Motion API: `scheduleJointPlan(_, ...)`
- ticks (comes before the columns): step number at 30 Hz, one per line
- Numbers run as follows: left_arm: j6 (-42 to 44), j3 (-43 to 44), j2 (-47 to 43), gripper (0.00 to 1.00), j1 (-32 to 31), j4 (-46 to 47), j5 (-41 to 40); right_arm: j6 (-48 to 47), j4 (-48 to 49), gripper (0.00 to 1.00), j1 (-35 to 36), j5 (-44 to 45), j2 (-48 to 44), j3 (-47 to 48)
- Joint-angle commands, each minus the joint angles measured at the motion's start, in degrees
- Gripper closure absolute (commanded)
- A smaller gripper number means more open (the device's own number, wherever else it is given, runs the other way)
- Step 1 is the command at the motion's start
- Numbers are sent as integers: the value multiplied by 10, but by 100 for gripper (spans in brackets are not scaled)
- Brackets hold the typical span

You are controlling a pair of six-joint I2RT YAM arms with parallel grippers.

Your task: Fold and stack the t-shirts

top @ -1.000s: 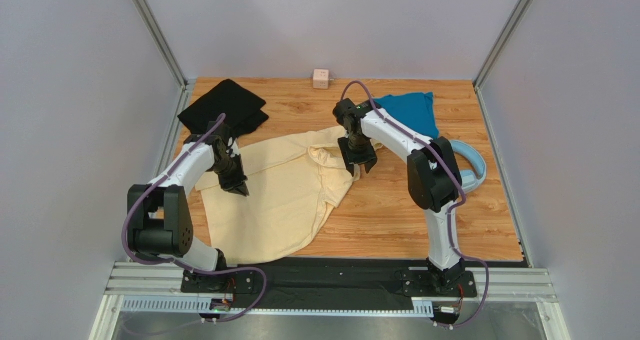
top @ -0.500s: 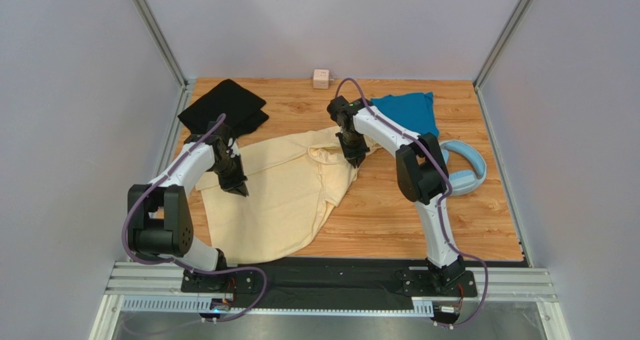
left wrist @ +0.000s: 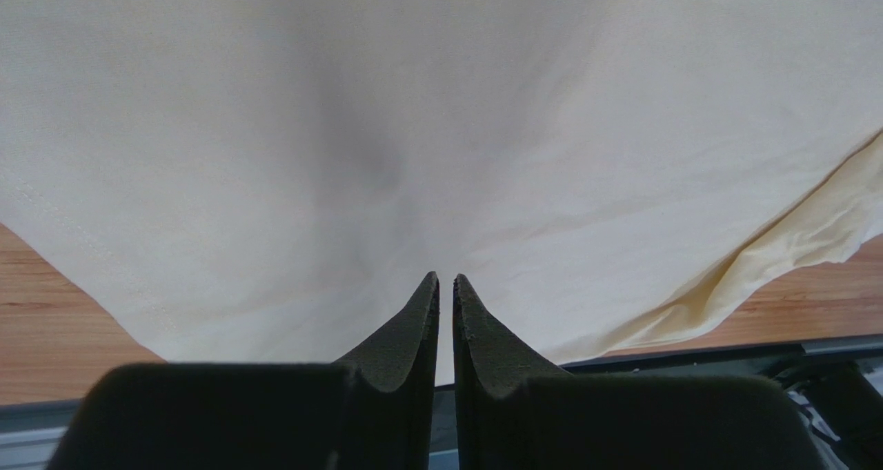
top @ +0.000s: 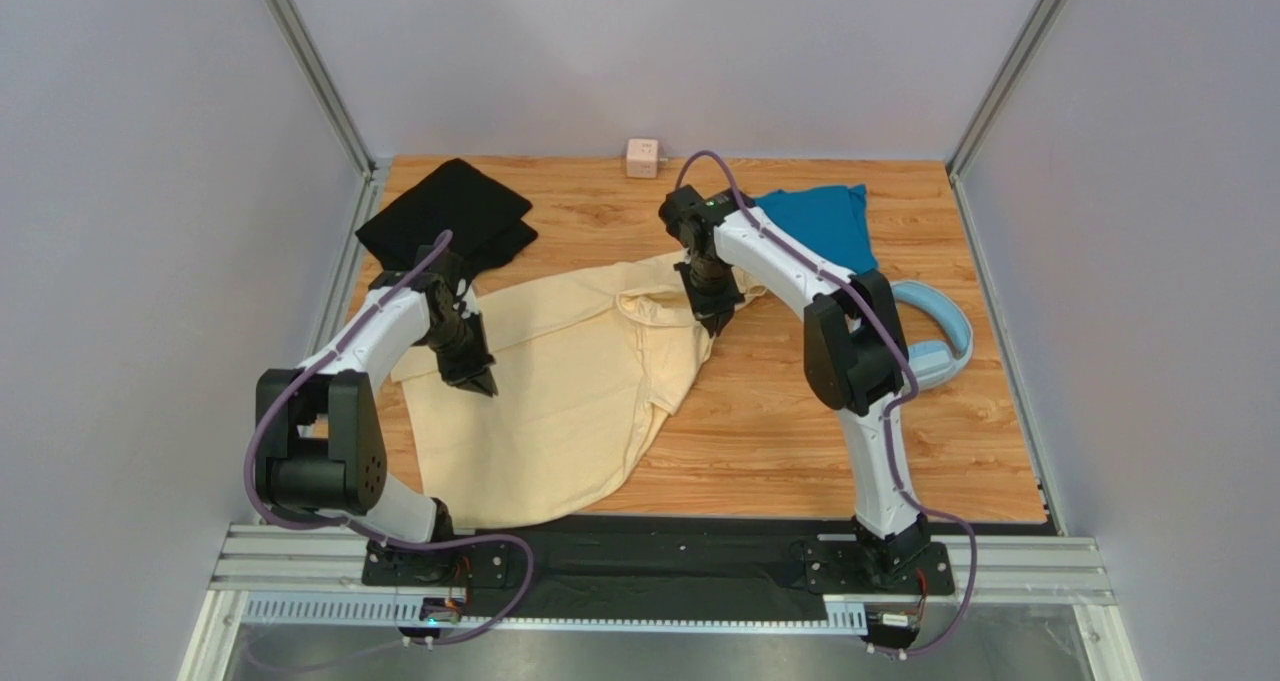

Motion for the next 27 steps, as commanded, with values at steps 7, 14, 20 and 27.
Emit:
scheduleJointPlan(7,-9,-5,6,85,-15,22,13,20,-84,100,14,-135,-104,45)
scheduleJointPlan(14,-9,-15,-10,85,-16,22,7,42,-128,100,22,-242,-108,116)
scheduleJointPlan(20,-9,-27,-18,85,-16,23,9,58,-95,100,21,-363,-104,112)
scheduleJointPlan(27,-8,-29,-31,85,-16,19,7,107,-55,97,25,-467,-53,171)
